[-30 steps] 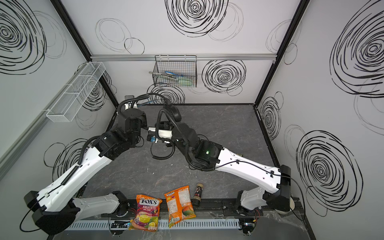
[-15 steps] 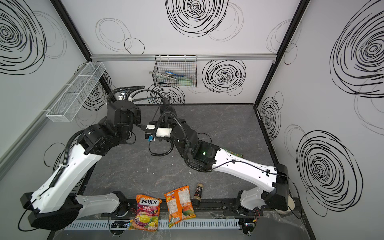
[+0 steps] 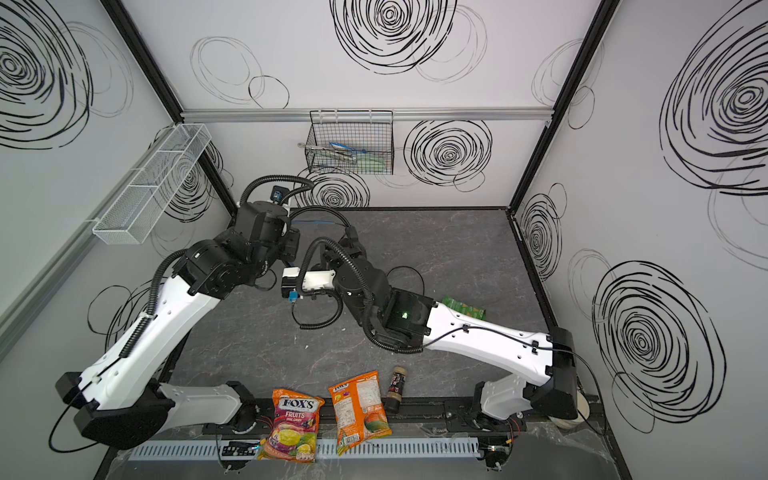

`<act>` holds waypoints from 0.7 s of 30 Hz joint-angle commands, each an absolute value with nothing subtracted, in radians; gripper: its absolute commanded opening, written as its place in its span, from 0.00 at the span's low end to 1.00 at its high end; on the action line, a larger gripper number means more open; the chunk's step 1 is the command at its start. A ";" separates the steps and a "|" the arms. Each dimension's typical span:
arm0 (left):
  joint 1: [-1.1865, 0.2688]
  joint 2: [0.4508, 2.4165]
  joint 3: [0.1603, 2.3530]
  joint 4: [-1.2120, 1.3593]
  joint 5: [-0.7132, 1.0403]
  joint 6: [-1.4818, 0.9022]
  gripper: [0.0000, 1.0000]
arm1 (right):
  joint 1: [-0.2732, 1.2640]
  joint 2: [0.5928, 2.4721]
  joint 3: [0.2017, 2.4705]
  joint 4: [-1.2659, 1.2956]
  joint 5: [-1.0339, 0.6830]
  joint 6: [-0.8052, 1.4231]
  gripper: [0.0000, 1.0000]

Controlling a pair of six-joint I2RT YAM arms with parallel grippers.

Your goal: Wrap the headphones

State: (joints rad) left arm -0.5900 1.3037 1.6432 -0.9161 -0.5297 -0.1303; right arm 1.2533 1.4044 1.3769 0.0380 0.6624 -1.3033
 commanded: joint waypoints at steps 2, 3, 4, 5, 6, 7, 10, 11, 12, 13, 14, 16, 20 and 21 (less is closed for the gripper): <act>-0.556 1.257 1.613 -0.876 -0.336 -0.099 0.00 | 1.234 1.373 1.422 0.025 0.691 -1.290 0.06; -0.557 1.248 1.603 -0.877 -0.328 -0.091 0.00 | 1.220 1.359 1.420 0.004 0.689 -1.277 0.08; -0.557 1.238 1.590 -0.877 -0.323 -0.081 0.00 | 1.204 1.348 1.419 -0.024 0.681 -1.262 0.10; -0.557 1.230 1.579 -0.875 -0.319 -0.076 0.00 | 1.192 1.338 1.419 -0.047 0.673 -1.249 0.11; -0.556 1.220 1.564 -0.875 -0.319 -0.071 0.00 | 1.180 1.327 1.415 -0.067 0.667 -1.236 0.11; -0.555 1.213 1.554 -0.878 -0.322 -0.069 0.00 | 1.170 1.318 1.413 -0.084 0.661 -1.224 0.12; -0.546 1.201 1.542 -0.887 -0.346 -0.074 0.00 | 1.142 1.302 1.400 -0.123 0.640 -1.203 0.13; -0.543 1.199 1.542 -0.889 -0.348 -0.077 0.00 | 1.135 1.299 1.391 -0.128 0.635 -1.202 0.13; -0.541 1.199 1.543 -0.890 -0.349 -0.074 0.00 | 1.127 1.294 1.382 -0.129 0.632 -1.201 0.13; -0.543 1.199 1.545 -0.893 -0.356 -0.071 0.00 | 1.121 1.293 1.378 -0.135 0.628 -1.200 0.13; -0.544 1.201 1.545 -0.896 -0.364 -0.067 0.00 | 1.118 1.292 1.374 -0.137 0.628 -1.201 0.14; -0.548 1.208 1.543 -0.903 -0.388 -0.058 0.00 | 1.104 1.290 1.369 -0.126 0.626 -1.206 0.14; -0.553 1.207 1.544 -0.901 -0.365 -0.055 0.00 | 1.066 1.282 1.350 -0.087 0.610 -1.201 0.15; -0.555 1.206 1.545 -0.900 -0.351 -0.057 0.00 | 1.050 1.277 1.339 -0.072 0.602 -1.191 0.15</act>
State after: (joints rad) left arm -0.5510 1.2266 1.5429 -0.9302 -0.3687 -0.0658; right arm 1.0836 1.3098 1.3594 -0.1295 0.6098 -1.2118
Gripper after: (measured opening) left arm 0.096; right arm 0.148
